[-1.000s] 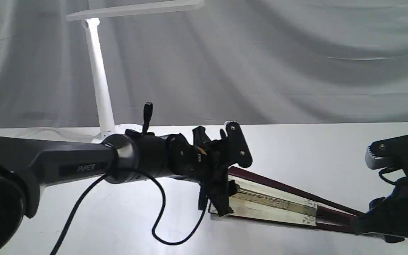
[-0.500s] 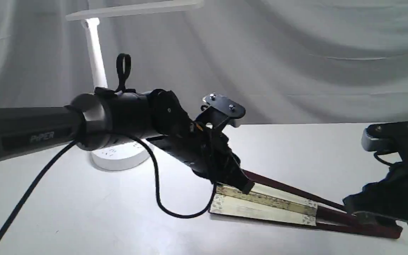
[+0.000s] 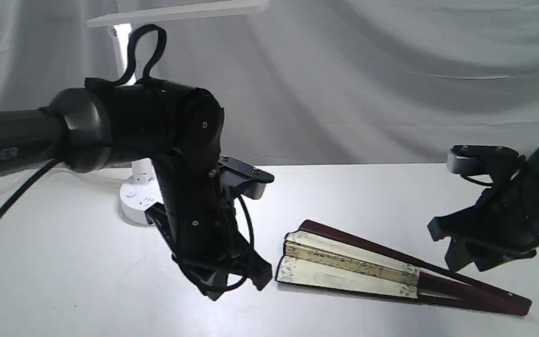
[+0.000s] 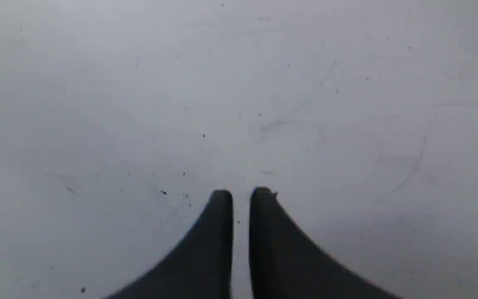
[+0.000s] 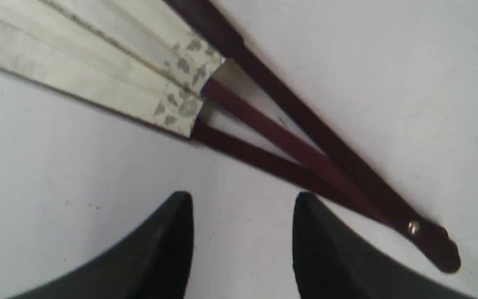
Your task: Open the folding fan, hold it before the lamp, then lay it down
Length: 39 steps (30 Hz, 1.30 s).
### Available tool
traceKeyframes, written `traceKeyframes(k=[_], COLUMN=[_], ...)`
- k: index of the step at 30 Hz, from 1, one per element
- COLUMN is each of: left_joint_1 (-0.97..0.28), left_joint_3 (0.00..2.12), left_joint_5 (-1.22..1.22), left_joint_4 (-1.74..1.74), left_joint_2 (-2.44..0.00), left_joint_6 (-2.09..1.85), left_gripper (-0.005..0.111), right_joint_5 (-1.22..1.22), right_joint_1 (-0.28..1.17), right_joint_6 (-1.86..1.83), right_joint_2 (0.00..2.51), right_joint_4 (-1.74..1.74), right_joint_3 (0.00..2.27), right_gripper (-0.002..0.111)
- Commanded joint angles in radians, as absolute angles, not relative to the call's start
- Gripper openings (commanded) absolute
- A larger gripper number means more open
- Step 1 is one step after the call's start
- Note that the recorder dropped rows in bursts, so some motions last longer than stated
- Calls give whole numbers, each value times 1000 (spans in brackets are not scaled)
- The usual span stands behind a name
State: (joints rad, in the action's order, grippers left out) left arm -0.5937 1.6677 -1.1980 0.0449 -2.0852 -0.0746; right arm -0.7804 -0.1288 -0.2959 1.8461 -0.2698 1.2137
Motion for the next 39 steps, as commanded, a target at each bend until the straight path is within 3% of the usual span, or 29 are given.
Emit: traceKeyframes(k=[1, 11, 27, 39], left_joint_1=[-593, -593, -374, -372], left_joint_3=[1630, 1458, 1139, 1128], left_joint_5=[-1221, -1221, -1010, -991], left_joint_4=[61, 69, 263, 282], left_joint_2=[-2020, -1828, -1622, -1616], left_joint_6=[-54, -105, -154, -154], left_gripper=[4, 4, 3, 3], right_joint_5=[-834, -982, -831, -904], right_joint_1=[-181, -318, -285, -258], right_joint_6=[-382, -682, -834, -890], right_joint_2=[1915, 2114, 2228, 2261], right_joint_4=[-382, -731, -964, -949], right_joint_3=[1311, 1421, 1421, 1421], right_gripper=[39, 39, 39, 39])
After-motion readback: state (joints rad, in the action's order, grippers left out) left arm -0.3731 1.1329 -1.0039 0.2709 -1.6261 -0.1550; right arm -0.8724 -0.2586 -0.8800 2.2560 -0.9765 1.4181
